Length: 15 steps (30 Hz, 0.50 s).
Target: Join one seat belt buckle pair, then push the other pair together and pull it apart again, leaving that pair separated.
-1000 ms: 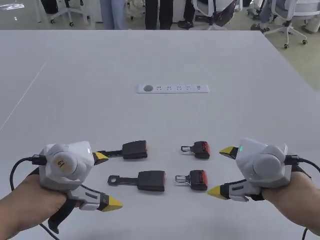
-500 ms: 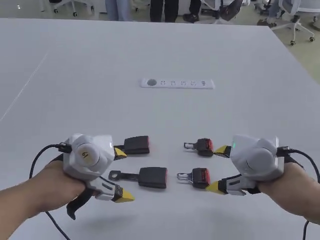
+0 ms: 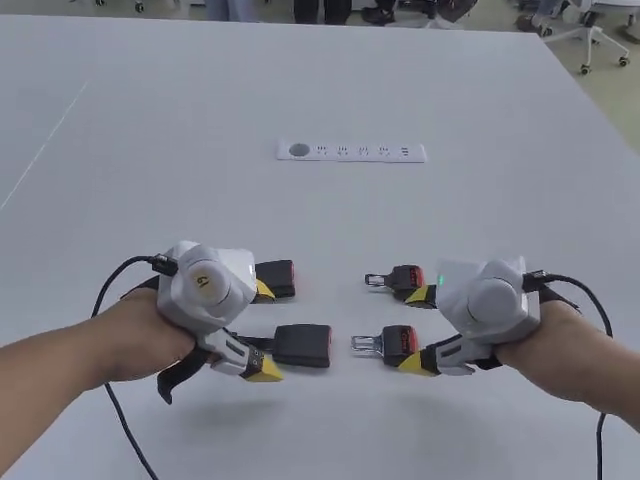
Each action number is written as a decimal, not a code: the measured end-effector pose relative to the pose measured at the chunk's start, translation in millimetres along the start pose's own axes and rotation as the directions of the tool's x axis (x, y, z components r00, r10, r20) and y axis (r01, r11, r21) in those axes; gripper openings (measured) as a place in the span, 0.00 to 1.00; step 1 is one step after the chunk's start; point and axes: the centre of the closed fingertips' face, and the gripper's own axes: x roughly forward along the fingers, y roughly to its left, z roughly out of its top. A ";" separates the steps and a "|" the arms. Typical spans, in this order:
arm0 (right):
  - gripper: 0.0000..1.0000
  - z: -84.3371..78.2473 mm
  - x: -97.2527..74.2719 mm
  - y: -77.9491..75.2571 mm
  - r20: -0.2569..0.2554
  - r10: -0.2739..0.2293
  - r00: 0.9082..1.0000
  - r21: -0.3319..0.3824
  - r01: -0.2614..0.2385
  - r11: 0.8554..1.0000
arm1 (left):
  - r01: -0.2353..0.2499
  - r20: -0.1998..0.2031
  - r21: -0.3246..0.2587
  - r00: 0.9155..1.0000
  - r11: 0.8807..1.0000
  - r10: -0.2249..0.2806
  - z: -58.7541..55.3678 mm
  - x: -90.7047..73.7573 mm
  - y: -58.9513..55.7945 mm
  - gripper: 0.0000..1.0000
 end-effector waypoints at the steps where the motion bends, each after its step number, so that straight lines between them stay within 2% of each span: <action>1: 0.44 -1.5 1.8 1.6 -0.006 0.014 1.000 -0.004 -0.014 1.000 | 0.007 -0.004 0.007 1.000 1.000 -0.007 -0.3 2.3 0.7 0.61; 9: 0.43 -9.6 12.3 1.5 -0.032 0.053 0.998 -0.025 -0.054 0.998 | 0.063 -0.028 0.033 0.998 0.997 -0.062 -0.6 14.9 -0.3 0.54; 15: 0.42 -14.1 19.0 -3.8 -0.045 0.063 0.997 -0.027 -0.064 0.998 | 0.077 -0.034 0.039 0.997 0.996 -0.076 -1.8 18.8 0.6 0.50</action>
